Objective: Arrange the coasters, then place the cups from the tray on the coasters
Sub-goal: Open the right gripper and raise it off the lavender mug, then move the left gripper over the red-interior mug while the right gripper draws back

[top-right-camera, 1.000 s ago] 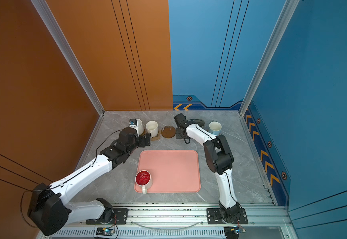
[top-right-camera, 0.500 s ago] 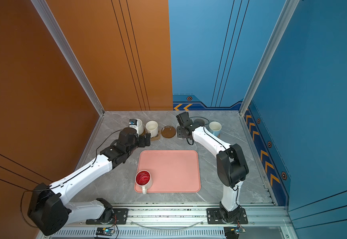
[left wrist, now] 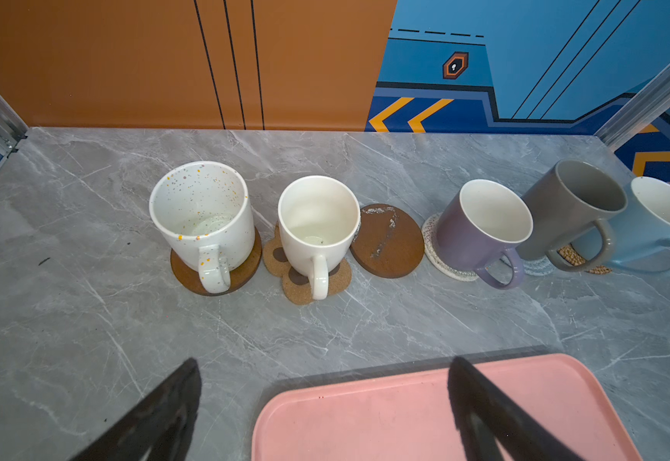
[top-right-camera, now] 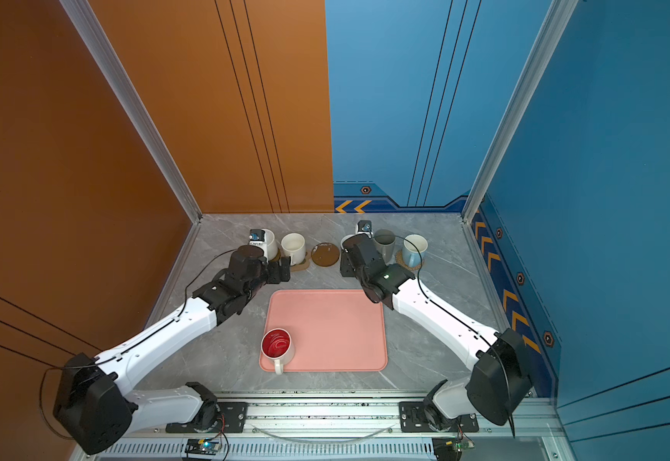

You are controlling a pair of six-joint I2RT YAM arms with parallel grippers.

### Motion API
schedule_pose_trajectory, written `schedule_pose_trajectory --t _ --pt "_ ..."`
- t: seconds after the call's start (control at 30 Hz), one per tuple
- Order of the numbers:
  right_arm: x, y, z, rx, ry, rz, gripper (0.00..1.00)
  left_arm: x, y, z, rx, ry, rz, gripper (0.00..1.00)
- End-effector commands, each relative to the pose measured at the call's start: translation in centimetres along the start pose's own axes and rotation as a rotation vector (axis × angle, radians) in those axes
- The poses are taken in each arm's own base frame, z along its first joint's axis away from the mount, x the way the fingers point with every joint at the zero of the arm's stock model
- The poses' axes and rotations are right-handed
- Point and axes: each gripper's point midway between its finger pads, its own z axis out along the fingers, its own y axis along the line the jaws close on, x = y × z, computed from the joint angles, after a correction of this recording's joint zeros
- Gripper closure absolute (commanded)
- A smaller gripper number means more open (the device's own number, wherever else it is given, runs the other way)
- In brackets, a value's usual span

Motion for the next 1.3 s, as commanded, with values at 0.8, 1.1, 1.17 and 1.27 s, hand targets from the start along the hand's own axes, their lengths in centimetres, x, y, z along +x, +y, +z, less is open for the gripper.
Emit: schedule_pose_trajectory --t 0.8,1.1,1.17,1.27 --pt "1.1 8.7 8.0 -0.452 -0.101 0.263 0.34 -1.0 -4.4 -13.6 0.086 -0.004 0.055 0.09" --pt "1.5 7.0 6.1 -0.616 -0.146 0.399 0.38 0.8 -6.3 -13.8 0.068 0.031 0.143 0.11" --pt "1.7 6.3 5.4 -0.583 -0.143 0.378 0.38 1.4 -6.5 -13.8 0.047 0.048 0.179 0.12" --pt "2.2 4.7 4.6 -0.488 -0.145 0.329 0.38 2.6 -7.2 -13.8 0.036 0.063 0.241 0.12"
